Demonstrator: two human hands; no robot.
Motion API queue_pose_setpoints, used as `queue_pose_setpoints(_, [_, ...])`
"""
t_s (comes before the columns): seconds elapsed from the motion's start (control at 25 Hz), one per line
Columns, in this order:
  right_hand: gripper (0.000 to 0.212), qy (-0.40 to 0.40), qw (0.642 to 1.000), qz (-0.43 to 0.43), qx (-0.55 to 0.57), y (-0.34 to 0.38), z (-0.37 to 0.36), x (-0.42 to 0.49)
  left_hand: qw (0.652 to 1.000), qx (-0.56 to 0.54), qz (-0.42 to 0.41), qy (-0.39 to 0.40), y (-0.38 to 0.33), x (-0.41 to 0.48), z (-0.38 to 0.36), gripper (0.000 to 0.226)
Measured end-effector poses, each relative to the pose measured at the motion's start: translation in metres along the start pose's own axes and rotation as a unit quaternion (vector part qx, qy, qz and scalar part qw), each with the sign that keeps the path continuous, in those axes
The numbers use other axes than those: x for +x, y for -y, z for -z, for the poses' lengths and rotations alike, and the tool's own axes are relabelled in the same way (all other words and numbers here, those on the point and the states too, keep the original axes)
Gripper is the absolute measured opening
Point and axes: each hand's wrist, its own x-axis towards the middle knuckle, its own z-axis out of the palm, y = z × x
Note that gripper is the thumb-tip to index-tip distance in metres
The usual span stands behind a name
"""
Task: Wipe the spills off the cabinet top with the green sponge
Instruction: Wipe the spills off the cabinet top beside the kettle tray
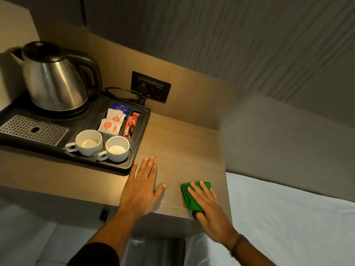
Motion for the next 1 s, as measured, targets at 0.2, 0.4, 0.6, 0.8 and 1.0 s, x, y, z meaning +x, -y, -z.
queue_pose_setpoints(0.2, [0.073,-0.070,0.990,-0.125,0.002,-0.019,0.032,0.069,1.000,0.003,0.000,0.009,0.002,0.001,-0.002,0.085])
queue_pose_setpoints(0.4, [0.066,-0.121,0.976,-0.172,0.052,-0.008,0.033,0.104,1.000,-0.017,0.006,0.010,-0.004,-0.003,0.010,0.083])
queue_pose_setpoints(0.6, [0.070,-0.112,0.991,-0.072,-0.032,0.020,0.029,0.046,1.000,0.014,0.025,-0.012,-0.025,-0.068,0.027,0.084])
queue_pose_setpoints(0.8, [0.083,-0.094,0.992,0.044,-0.074,0.070,-0.004,-0.031,0.995,0.042,0.090,-0.015,-0.049,-0.186,0.018,0.088])
queue_pose_setpoints(1.0, [0.082,-0.051,0.982,0.163,-0.076,0.132,-0.078,-0.112,0.980,0.017,0.197,-0.032,-0.072,-0.364,-0.007,0.087])
